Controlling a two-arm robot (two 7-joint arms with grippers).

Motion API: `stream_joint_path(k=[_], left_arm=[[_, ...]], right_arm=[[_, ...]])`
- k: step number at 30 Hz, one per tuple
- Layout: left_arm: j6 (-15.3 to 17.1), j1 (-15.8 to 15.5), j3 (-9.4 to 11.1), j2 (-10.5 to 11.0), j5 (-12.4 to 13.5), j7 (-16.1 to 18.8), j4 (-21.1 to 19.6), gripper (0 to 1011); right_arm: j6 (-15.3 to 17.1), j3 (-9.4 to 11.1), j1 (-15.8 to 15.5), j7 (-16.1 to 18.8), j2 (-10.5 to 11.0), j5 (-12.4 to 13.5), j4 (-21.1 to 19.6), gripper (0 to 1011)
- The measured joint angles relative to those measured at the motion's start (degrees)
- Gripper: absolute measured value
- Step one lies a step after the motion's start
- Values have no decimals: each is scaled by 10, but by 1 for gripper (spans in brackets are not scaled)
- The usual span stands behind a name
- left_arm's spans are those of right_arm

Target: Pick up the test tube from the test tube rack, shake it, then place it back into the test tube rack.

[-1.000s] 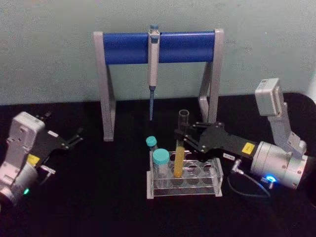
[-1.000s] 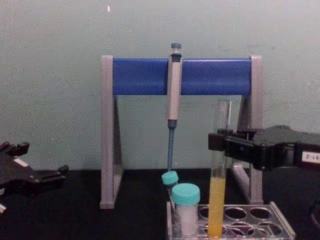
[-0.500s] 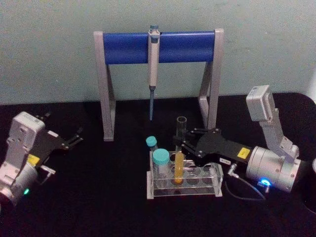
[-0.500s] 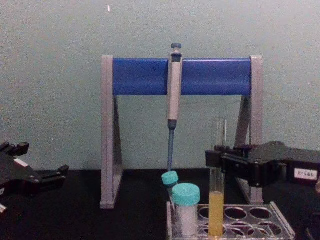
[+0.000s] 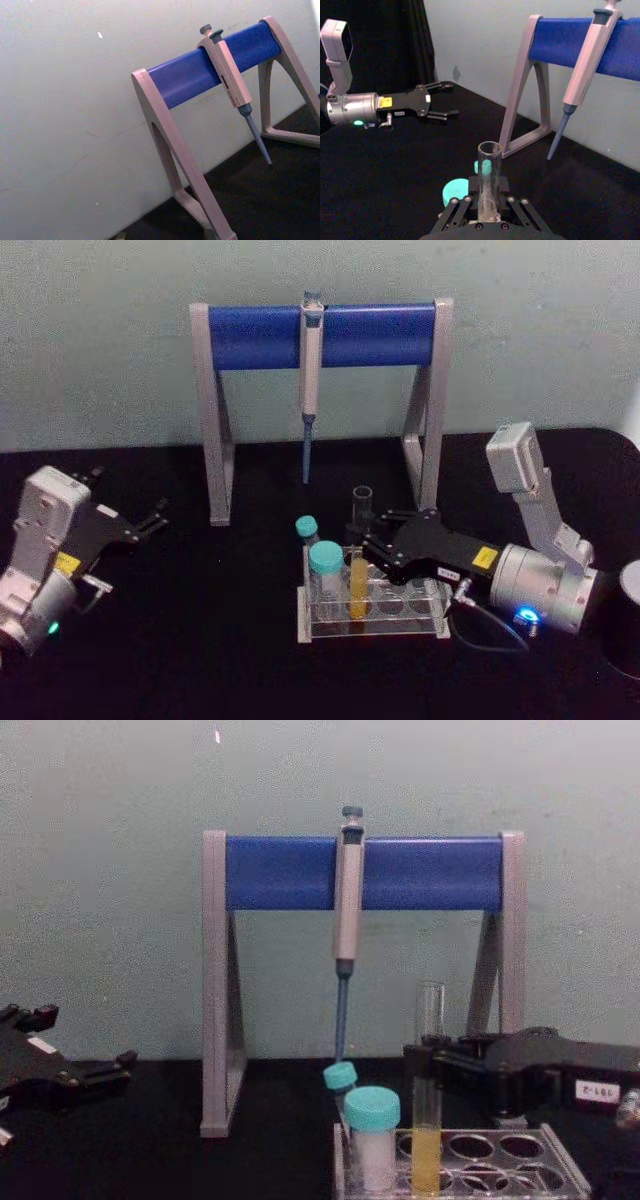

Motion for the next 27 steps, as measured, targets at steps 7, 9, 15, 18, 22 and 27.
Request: stream_joint_path(k=[7, 9, 15, 18, 22, 27], left_arm=[[0, 0, 0, 0, 0, 0, 0, 1001], [0, 0, 0, 0, 0, 0, 0, 1001], [0, 0, 0, 0, 0, 0, 0, 1001], [0, 0, 0, 0, 0, 0, 0, 1001], [0, 0, 0, 0, 0, 0, 0, 1001], [0, 0, 0, 0, 0, 0, 0, 1001]], right_arm=[[2, -1, 0, 0, -2, -2, 2, 229], [2, -2, 0, -1, -3, -4, 3, 229], [2, -2, 0, -1, -3, -4, 3, 229], [2, -2, -1, -1, -2, -3, 3, 229], [2, -1, -1, -1, -2, -3, 3, 230], [2, -1, -1, -1, -2, -3, 3, 341]])
